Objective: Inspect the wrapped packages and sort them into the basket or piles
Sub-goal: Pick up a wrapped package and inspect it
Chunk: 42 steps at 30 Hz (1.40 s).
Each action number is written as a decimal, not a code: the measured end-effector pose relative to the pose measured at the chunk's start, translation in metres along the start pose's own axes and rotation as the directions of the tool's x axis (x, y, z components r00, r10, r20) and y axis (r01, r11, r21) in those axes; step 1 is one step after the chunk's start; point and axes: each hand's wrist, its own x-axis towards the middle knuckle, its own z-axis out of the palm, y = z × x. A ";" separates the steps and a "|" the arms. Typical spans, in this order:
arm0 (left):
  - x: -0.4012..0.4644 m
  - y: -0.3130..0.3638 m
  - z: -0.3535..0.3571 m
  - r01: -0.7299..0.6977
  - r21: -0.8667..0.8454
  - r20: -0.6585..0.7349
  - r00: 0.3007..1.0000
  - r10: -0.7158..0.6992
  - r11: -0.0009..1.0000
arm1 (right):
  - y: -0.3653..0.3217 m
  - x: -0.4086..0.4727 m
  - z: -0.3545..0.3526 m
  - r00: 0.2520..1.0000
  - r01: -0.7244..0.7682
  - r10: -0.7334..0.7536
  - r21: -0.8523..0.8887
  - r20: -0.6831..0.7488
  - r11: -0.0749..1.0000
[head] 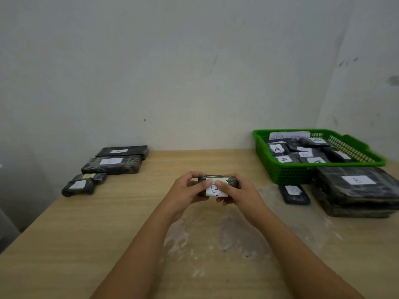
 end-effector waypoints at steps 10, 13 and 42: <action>0.001 -0.025 0.015 -0.076 -0.023 -0.107 0.992 0.073 0.997 | 0.015 0.006 -0.013 0.998 0.038 -0.038 -0.013 0.051 0.999; 0.000 -0.028 0.016 -0.103 -0.001 -0.111 0.989 0.102 0.995 | 0.017 0.005 -0.012 0.998 0.041 -0.040 -0.024 0.058 0.999; -0.007 -0.022 0.021 -0.161 -0.023 -0.111 0.981 0.157 0.987 | 0.009 -0.001 -0.010 0.997 0.054 -0.058 0.061 0.054 0.997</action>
